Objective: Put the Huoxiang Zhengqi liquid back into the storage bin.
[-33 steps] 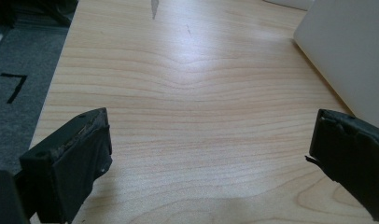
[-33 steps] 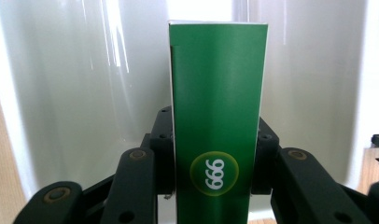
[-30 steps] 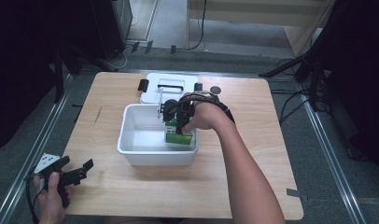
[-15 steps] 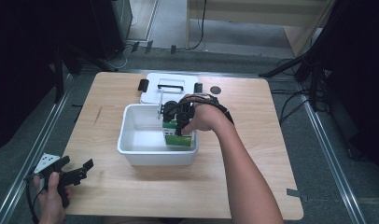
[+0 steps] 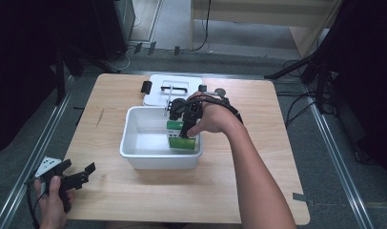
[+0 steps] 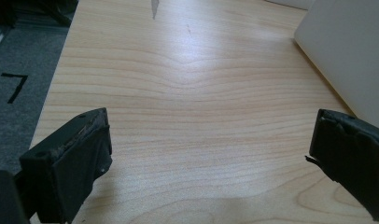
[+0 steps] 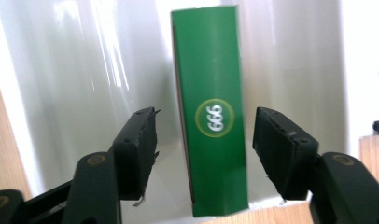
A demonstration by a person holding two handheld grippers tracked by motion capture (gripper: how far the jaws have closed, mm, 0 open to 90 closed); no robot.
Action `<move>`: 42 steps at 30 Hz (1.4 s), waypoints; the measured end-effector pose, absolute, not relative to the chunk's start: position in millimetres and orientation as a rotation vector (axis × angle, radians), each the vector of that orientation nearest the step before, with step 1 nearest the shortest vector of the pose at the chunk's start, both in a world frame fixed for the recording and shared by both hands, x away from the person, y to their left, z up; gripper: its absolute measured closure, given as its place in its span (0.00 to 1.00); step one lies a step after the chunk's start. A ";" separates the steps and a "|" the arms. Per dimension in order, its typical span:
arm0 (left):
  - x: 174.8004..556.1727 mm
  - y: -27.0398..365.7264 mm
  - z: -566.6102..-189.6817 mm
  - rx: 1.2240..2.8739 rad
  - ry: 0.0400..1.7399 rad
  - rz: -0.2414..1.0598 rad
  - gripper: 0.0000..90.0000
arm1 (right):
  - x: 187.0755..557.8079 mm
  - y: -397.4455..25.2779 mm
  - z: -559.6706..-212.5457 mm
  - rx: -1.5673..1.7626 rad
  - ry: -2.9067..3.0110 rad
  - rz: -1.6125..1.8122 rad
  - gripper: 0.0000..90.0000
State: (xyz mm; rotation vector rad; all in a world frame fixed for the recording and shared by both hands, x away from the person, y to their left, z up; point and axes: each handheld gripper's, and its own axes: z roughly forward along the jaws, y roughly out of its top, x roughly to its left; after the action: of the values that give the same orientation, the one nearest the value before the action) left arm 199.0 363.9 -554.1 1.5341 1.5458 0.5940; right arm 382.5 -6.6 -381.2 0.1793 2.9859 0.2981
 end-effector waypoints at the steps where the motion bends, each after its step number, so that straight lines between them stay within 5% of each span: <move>1: 199.0 363.8 -554.1 1.534 1.546 0.594 0.00 | 382.5 -6.6 -381.2 0.179 2.986 0.298 0.43; 25: 199.1 363.4 -554.1 1.537 1.549 0.598 0.00 | 374.9 -67.8 -329.7 0.566 2.809 0.610 0.25; 42: 198.9 362.8 -554.2 1.537 1.551 0.606 0.00 | 370.8 -143.8 -351.5 0.888 2.489 0.947 0.16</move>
State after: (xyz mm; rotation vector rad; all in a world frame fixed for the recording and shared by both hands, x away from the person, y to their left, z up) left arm 198.9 362.8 -554.2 1.5369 1.5509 0.6059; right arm 370.8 -143.8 -351.5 0.8881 2.4891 0.9467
